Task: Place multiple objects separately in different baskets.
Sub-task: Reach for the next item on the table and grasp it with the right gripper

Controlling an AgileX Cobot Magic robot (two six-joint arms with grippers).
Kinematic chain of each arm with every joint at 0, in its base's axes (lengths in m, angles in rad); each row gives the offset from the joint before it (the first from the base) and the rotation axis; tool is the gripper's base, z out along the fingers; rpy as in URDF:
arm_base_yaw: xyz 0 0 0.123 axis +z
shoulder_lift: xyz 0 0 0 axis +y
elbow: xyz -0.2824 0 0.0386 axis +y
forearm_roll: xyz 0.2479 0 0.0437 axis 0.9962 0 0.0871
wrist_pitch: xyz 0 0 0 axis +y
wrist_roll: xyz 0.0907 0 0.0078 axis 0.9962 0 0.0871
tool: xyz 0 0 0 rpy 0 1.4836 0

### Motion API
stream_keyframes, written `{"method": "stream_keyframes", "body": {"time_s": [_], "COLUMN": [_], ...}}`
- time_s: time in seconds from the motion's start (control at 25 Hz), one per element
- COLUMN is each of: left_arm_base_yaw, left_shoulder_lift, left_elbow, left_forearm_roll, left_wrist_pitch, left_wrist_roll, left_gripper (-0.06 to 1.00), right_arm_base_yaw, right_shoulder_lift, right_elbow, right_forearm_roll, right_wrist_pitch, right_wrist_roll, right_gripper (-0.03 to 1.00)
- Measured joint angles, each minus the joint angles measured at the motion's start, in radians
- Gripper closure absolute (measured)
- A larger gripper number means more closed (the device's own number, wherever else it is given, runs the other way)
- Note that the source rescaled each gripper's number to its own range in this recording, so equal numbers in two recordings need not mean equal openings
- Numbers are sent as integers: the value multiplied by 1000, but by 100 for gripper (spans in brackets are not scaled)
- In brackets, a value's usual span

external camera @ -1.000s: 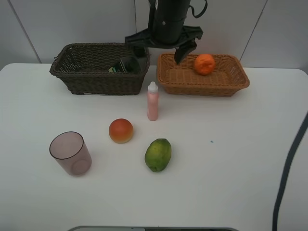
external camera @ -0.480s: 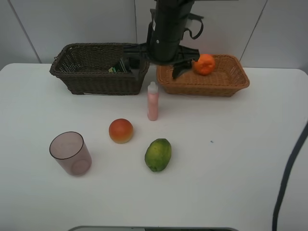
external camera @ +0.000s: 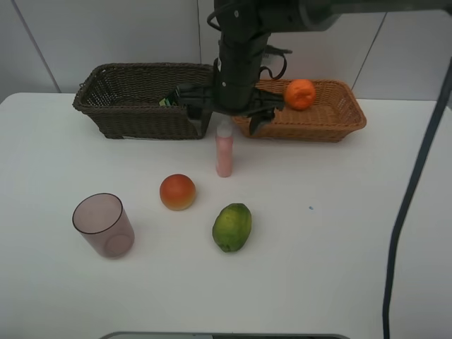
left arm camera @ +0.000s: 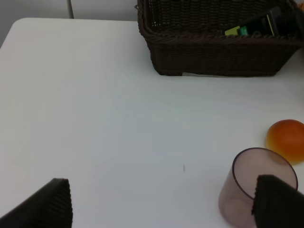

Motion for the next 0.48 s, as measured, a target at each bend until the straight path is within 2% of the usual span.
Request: {"method": "stream_keyframes", "body": {"time_s": [0.24,0.48], "left_arm_base_yaw": [0,0], "left_shoulder_lift": [0,0], "left_elbow": [0,0], "left_forearm_roll": [0,0], "left_wrist_pitch": [0,0], "left_wrist_roll": [0,0], "left_gripper": [-4,-4], "right_arm_base_yaw": [0,0], "right_shoulder_lift": [41,66], "right_elbow": [0,0], "right_forearm_roll": [-6,-14], "right_wrist_pitch": [-55,-72], "right_wrist_roll": [0,0], "right_gripper": [10,10]}}
